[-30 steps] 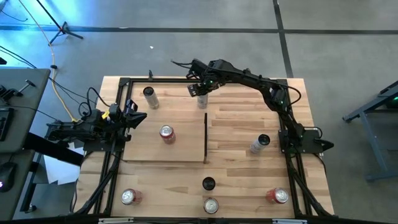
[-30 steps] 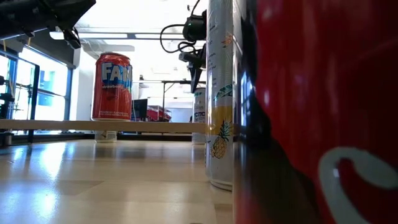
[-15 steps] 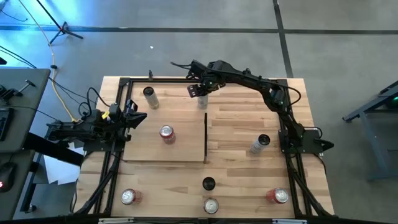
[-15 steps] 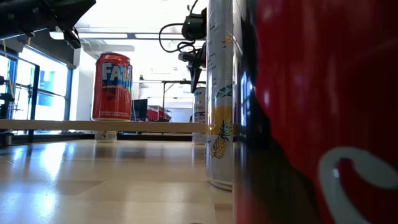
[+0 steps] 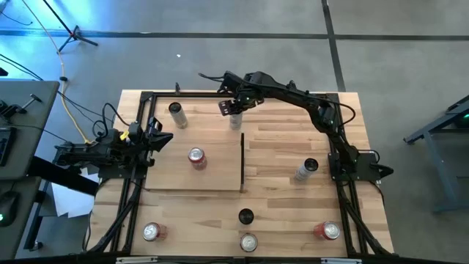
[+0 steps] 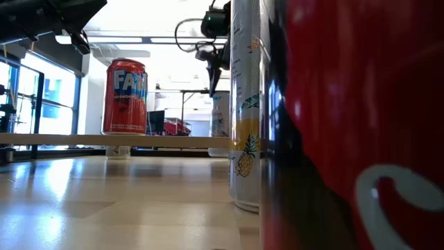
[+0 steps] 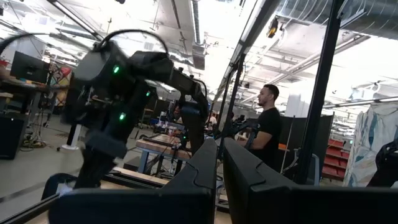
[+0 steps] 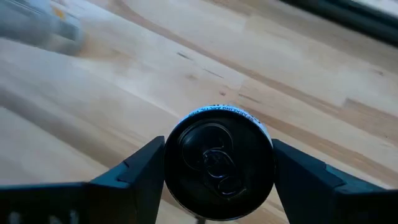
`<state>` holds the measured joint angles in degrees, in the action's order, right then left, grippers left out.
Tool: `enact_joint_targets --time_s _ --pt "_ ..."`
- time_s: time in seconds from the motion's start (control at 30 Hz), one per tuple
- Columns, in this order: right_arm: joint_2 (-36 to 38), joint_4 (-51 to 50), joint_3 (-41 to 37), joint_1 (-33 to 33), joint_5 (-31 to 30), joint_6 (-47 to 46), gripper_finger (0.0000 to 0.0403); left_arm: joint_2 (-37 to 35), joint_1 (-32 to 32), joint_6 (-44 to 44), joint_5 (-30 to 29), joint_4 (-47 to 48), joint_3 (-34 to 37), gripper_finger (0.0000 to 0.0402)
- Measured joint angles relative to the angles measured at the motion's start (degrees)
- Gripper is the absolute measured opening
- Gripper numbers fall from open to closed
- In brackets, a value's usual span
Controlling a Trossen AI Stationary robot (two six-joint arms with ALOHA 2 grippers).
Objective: Place canned beverage on shelf
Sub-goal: Put the top white blue soda can on the shelf
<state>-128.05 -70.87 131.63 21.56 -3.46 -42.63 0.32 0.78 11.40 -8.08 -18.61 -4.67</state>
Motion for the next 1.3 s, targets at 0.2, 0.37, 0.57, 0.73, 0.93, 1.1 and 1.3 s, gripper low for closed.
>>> enact_joint_targets --time_s 0.2,0.37,0.57,0.73,0.93,1.1,1.3 --pt "1.7 -1.8 2.8 -2.0 -3.8 -0.9 0.0237 0.0 0.0 0.0 0.0 0.0 0.0 0.0007" --pt "3.6 -3.9 3.1 -4.7 -4.4 -2.7 0.0237 0.0 0.0 0.0 0.0 0.3 0.0 0.0007" --pt "5.3 -3.9 3.0 -8.5 -4.9 -2.4 0.0237 0.0 0.0 0.0 0.0 0.9 0.0 0.0007" --pt "6.4 -2.4 3.0 -11.4 -5.1 -1.1 0.0237 0.0 0.0 0.0 0.0 0.8 0.0 0.0007" --pt "6.4 -1.7 3.0 -15.0 -5.3 0.7 0.0237 0.0 0.0 0.0 0.0 0.9 0.0 0.0008" --pt "6.4 -1.1 2.5 -18.1 -5.1 1.3 0.0246 0.0 0.0 0.0 0.0 0.8 0.0 0.0007" --pt "6.1 -0.9 2.5 -21.9 -5.8 2.6 0.0252 0.0 0.0 0.0 0.0 0.8 0.0 0.0007"
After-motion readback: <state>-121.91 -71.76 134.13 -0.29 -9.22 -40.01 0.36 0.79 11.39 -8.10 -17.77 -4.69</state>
